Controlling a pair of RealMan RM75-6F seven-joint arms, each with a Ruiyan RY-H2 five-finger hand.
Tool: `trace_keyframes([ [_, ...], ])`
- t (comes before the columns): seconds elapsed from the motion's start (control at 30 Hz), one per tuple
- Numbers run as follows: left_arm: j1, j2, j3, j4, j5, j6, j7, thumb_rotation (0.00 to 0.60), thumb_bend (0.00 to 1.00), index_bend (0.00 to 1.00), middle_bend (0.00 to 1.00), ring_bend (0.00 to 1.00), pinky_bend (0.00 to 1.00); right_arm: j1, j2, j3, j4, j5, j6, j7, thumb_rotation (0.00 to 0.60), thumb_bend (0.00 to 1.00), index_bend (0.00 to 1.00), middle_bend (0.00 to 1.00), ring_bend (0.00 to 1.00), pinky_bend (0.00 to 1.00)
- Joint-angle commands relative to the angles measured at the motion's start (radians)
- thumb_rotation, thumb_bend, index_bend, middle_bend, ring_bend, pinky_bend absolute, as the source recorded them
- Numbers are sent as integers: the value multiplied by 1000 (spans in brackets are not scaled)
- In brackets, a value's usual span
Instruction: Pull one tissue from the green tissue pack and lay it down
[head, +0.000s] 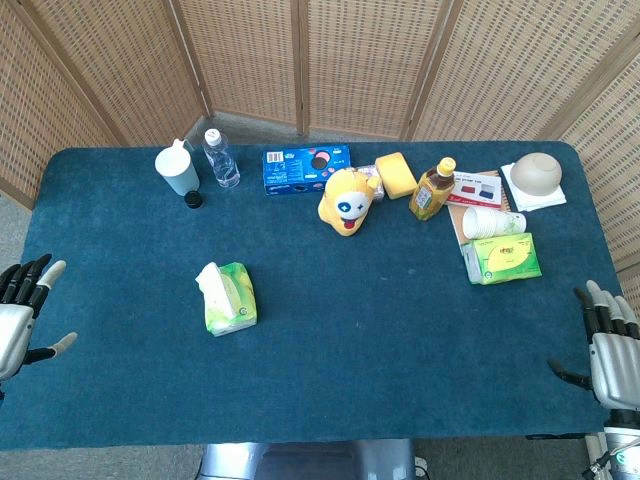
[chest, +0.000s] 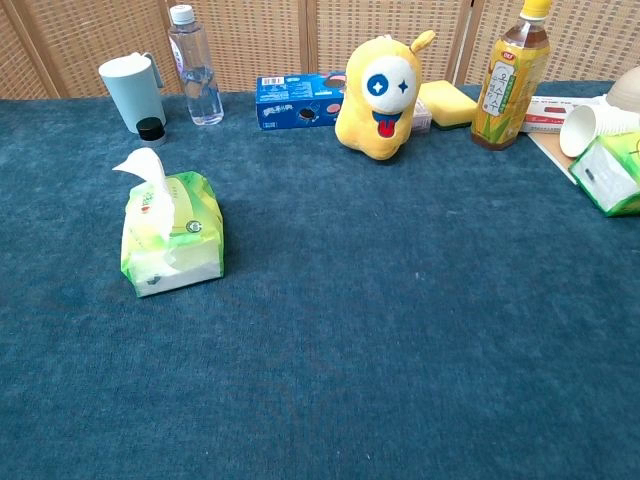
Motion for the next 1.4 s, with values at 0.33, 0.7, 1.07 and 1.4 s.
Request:
trace_keyframes([
  [0.33,-92,-63,-35,25,82,-71,61,600,0,8,3,0,49,-11,-22,19,5,3,36,3,600,0,0,0,0,0],
  [0.7,-267,-224,-93,-22,22,-291,338,600,0,22,21,0,89,-14,4,24,-1,13,22,53,600,0,0,0,0,0],
  [1.07,-364,-342,-140,0,-117,-388,548,600,6,32,27,8,130,-15,17,22,-6,12,12,78,600,0,0,0,0,0],
  [1.4,-433,-428,-151,46,-169,-417,630,600,189,208,172,126,268,-13,24,23,-10,17,1,90,600,0,0,0,0,0],
])
